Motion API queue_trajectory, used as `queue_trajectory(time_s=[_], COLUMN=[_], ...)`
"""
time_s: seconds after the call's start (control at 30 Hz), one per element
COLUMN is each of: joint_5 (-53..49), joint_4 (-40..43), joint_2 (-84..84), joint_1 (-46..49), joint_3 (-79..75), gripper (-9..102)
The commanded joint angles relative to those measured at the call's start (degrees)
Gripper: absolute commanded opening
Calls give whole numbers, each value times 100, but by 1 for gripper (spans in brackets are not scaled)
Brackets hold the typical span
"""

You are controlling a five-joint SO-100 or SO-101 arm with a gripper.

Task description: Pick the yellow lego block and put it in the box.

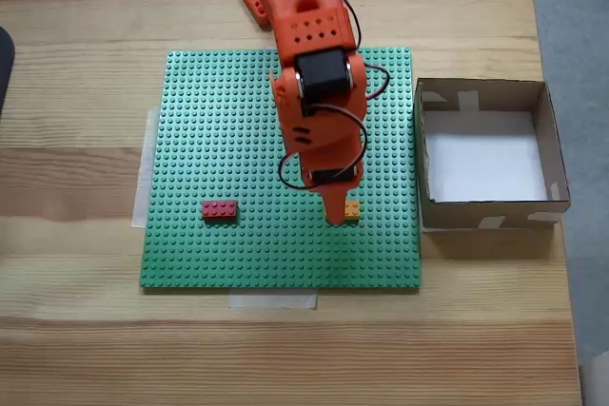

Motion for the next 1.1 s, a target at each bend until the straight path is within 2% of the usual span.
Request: queue_trajectory(time_s=[0.0,0.37,1.07], joint_5=[53,-105,325], joint_4=[-88,-325,-650], joint_2=[-70,-536,-668], joint_1=[9,-149,-176], joint_3=[-316,-431,-70], gripper=[26,26,26])
